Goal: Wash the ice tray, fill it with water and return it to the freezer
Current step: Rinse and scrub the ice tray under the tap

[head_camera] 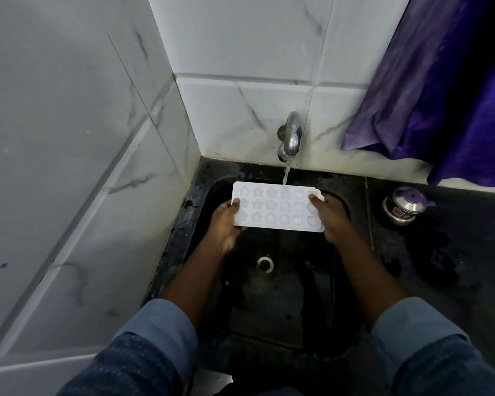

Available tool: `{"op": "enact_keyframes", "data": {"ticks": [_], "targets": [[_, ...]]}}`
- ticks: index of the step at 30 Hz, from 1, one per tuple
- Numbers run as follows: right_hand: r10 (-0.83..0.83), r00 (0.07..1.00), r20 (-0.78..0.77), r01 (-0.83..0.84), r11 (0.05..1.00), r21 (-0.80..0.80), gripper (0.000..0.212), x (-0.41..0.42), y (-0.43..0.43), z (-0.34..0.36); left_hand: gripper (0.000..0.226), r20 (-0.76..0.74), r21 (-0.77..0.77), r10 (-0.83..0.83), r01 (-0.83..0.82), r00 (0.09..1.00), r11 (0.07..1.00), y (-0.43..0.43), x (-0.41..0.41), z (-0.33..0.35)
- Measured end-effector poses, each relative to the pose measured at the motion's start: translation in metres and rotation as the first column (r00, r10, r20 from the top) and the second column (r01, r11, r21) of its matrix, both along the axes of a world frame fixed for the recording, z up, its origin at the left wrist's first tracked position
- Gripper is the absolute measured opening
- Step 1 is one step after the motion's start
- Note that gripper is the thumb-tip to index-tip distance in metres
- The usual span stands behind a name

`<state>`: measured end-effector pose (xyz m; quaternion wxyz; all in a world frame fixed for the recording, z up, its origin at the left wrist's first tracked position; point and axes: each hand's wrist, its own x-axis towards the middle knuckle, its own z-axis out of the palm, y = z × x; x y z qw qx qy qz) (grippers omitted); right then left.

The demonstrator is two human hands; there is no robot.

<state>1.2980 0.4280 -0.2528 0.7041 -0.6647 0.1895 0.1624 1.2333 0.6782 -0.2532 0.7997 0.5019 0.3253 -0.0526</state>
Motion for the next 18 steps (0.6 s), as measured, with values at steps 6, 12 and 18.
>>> {"op": "enact_keyframes", "data": {"ticks": [6,12,18], "targets": [[0.009,0.999,0.037,-0.007,0.998,-0.058,0.016,0.003,0.023,0.005,0.04,0.041,-0.019,-0.092,0.093,0.995,0.995,0.028,-0.011,0.017],[0.082,0.992,0.092,-0.068,0.987,-0.142,0.011,0.016,0.037,0.021,0.037,0.054,-0.102,-0.033,0.038,0.998,0.994,0.04,-0.029,0.029],[0.064,0.982,0.176,-0.028,0.979,-0.2,0.036,0.07,0.055,0.048,0.035,0.085,-0.158,0.074,-0.059,0.994,0.986,0.041,-0.049,0.031]]}}
